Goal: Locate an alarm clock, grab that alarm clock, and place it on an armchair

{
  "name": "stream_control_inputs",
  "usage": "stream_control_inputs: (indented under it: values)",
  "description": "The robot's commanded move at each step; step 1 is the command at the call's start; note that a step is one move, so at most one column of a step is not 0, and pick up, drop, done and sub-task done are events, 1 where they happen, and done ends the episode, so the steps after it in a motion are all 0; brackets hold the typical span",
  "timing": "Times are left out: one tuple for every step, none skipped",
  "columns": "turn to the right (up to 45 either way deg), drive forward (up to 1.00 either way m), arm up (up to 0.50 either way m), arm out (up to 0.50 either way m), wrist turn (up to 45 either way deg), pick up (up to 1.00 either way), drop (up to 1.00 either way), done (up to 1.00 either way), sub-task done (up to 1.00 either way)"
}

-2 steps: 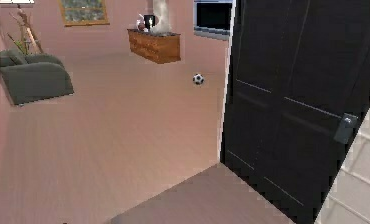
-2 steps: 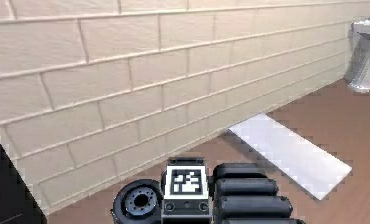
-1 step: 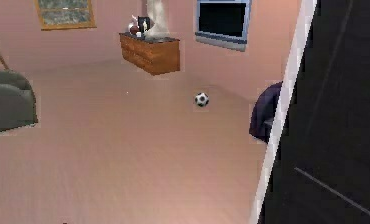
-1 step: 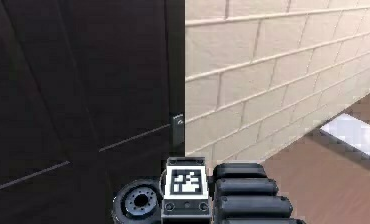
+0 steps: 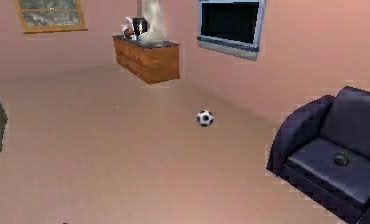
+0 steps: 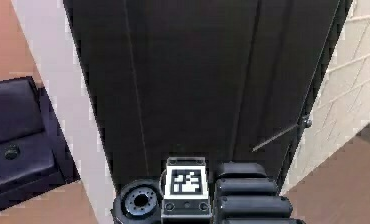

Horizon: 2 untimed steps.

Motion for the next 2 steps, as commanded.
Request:
stream_control_inputs:
  values:
    - [12.0, 0.0, 0.0, 0.0, 0.0, 0.0, 0.0, 0.0, 0.0]
    - [3.0, 0.0, 0.0, 0.0, 0.0, 0.0, 0.0, 0.0, 0.0]
